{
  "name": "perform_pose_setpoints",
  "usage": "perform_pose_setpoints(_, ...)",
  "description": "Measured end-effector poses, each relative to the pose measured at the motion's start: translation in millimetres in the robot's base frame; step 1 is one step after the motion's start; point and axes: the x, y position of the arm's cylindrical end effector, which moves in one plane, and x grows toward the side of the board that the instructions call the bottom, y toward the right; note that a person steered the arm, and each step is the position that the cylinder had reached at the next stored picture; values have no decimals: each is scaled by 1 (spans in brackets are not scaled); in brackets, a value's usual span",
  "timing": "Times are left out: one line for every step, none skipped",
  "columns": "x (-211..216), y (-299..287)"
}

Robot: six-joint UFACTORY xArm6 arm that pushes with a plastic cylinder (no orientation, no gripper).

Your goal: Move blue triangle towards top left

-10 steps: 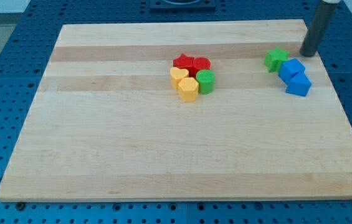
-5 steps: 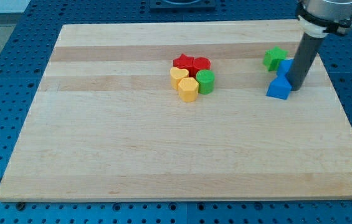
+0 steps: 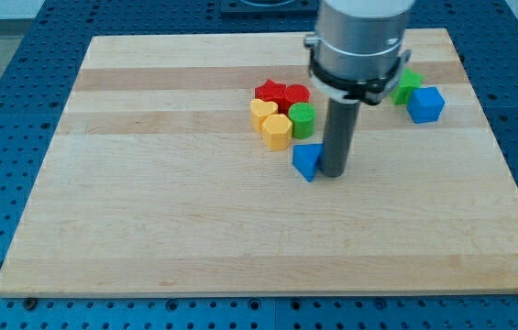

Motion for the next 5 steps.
perform_pose_setpoints(0,-21)
perform_pose_setpoints(0,-37)
perform_pose_setpoints(0,-61)
perform_pose_setpoints(-5,-72)
perform_pose_setpoints(-16,-81)
